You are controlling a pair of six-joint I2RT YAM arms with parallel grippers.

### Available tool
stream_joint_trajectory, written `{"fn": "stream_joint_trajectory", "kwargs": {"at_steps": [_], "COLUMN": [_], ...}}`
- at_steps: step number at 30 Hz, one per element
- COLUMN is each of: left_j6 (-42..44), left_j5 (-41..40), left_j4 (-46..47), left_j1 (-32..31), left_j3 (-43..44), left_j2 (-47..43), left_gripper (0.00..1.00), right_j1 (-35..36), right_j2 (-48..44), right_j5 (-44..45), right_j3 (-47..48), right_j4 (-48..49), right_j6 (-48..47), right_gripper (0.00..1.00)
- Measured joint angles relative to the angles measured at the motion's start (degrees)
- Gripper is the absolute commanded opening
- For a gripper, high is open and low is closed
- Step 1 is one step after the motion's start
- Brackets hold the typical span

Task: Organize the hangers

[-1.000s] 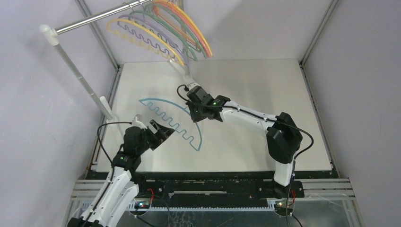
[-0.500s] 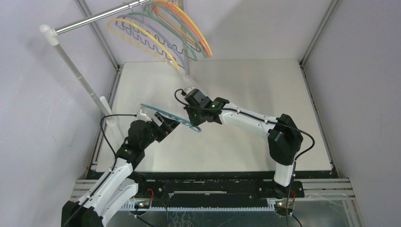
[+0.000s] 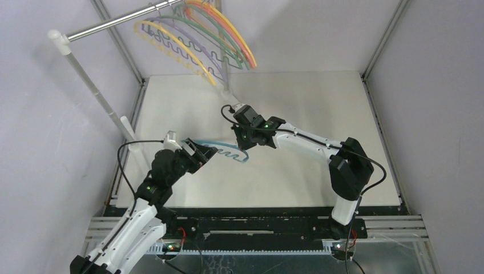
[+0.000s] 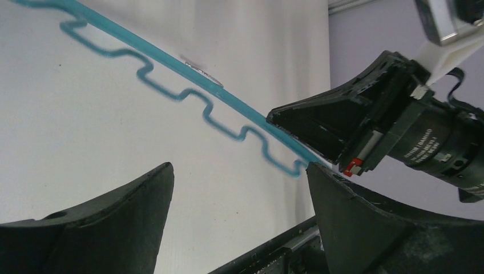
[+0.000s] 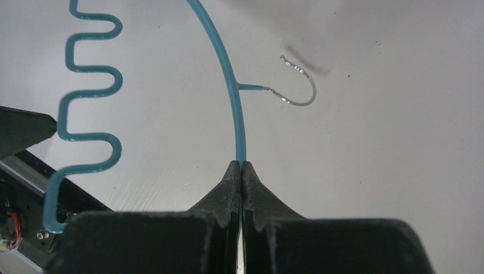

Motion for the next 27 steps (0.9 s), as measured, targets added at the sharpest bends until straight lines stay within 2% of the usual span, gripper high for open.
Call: {"fn": "stream_joint_trajectory", "kwargs": {"at_steps": [5,13,14,15,16,17,18,21,27], "left_j6": [-0.2,-0.5,-0.5,-0.5,-0.5,-0.5,-0.5,-0.5,-0.5], "left_j5": [-1.2,-1.7,-1.7,-1.7,-1.7,-1.7,-1.7,-1.7,-1.5], "left_j4": [-2.2,-2.5,-2.5,-2.5,-2.6,-2.7,-2.7,-2.6,-2.4], "left_j1": [0.0,-0.2,-0.2,-0.3,-0.3,-0.3,-0.3,-0.3,-0.4], "left_j3": [0.0,0.0,0.0,0.0,0.0,0.0,0.0,0.0,-0.5], "left_j2": [-3.3,-1.5,-1.1,-0.8,-0.5,-0.4,-0.4,-0.2,1.1], "left_gripper": [0.91,0.91,0.9,0.91,0.91,0.9,0.91,0.91,0.91], "right_j1": [0.4,1.2,1.2,1.2,1.2,1.3,1.3,1.9,4.3], "right_j2": [0.0,0.0,0.0,0.0,0.0,-0.1,-0.4,-2.2,-4.1], "right_j5": [-1.0,-1.4,-1.4,-1.4,-1.4,-1.4,-1.2,-1.0,-1.2], "right_j3": [-0.7,-1.2,-1.4,-1.8,-2.4,-3.4,-4.9,-10.9,-20.1], "right_j4": [0.7,2.1,2.1,2.1,2.1,2.3,2.5,2.5,1.2], "right_j6": [0.0,-0.1,-0.1,-0.1,-0.2,-0.2,-0.2,0.2,0.5], "right_gripper": [0.0,0.0,0.1,0.3,0.45,0.56,0.62,0.71,0.73]}}
